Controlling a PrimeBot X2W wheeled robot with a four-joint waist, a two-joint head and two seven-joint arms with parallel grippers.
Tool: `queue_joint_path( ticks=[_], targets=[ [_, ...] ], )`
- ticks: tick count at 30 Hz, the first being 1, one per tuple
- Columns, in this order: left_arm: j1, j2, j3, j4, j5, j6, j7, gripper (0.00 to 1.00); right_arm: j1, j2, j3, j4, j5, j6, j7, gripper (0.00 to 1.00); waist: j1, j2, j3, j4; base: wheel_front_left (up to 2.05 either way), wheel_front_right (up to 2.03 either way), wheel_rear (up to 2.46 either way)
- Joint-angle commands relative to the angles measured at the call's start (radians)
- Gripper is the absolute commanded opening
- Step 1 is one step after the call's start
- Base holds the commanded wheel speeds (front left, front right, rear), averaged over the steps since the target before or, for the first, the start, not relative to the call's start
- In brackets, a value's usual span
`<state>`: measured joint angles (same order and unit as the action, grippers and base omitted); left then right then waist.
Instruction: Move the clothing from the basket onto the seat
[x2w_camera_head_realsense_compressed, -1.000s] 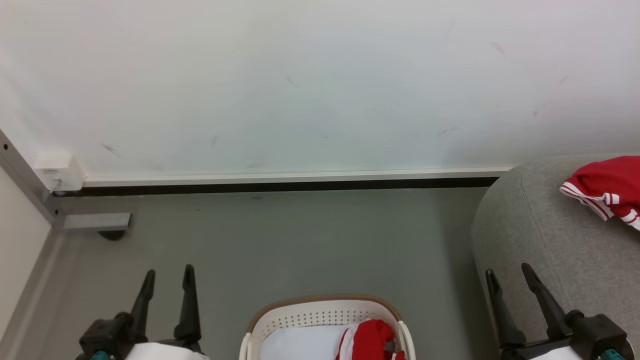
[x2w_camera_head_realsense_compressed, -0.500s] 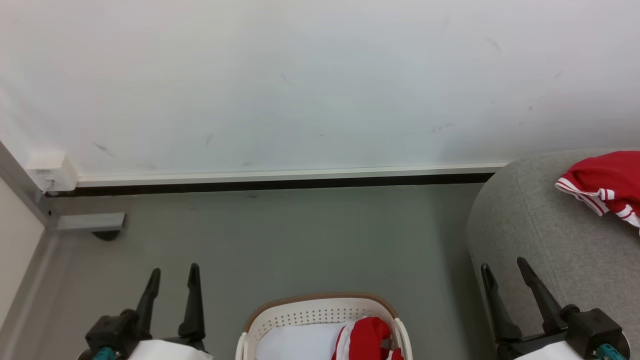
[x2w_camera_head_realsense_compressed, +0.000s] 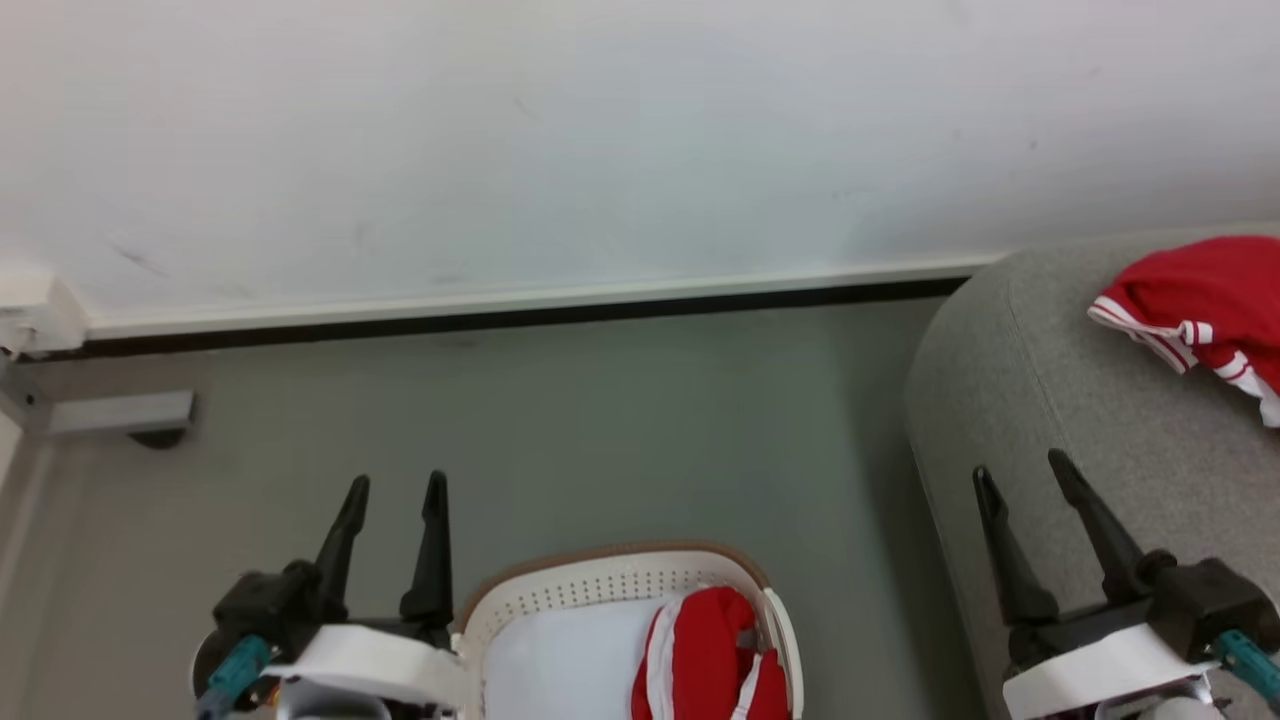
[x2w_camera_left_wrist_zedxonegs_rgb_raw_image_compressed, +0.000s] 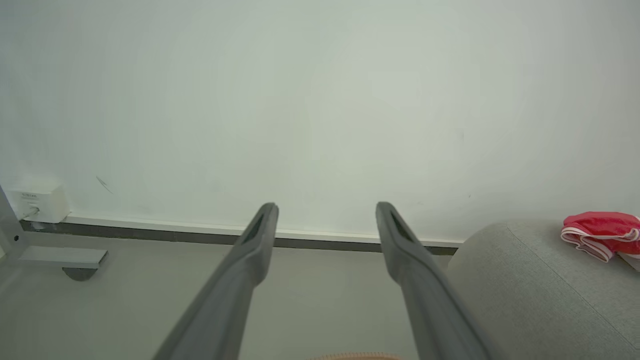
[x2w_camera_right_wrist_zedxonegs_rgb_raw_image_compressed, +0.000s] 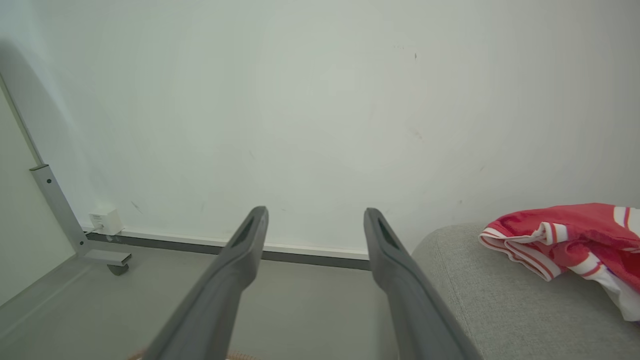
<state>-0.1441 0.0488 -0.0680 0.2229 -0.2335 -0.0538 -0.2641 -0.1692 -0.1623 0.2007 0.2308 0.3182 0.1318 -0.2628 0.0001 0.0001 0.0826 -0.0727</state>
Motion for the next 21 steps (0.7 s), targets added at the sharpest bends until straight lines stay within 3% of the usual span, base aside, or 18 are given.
queue_joint_path(
  ticks=[1, 10, 21],
  targets=[
    [-0.029, 0.003, -0.011, 0.011, -0.006, -0.005, 0.0, 1.0, -0.029, -0.012, -0.002, -0.006, 0.005, -0.002, -0.003, 1.0, -0.0001, -0.0001, 0.049, -0.026, 0.0, 0.0, 0.0],
    [-0.176, 0.004, -0.135, 0.119, 0.019, -0.035, 0.0, 1.0, -0.13, -0.03, -0.036, -0.047, -0.008, -0.002, -0.003, 1.0, -0.0001, -0.0001, 0.211, -0.069, 0.0, 0.0, 0.0],
    [-0.397, 0.004, -0.262, 0.411, 0.066, -0.065, 0.0, 1.0, -0.256, -0.04, -0.084, -0.119, -0.023, -0.002, -0.001, 1.0, -0.0001, -0.0001, 0.414, -0.124, 0.0, 0.0, 0.0]
  ],
)
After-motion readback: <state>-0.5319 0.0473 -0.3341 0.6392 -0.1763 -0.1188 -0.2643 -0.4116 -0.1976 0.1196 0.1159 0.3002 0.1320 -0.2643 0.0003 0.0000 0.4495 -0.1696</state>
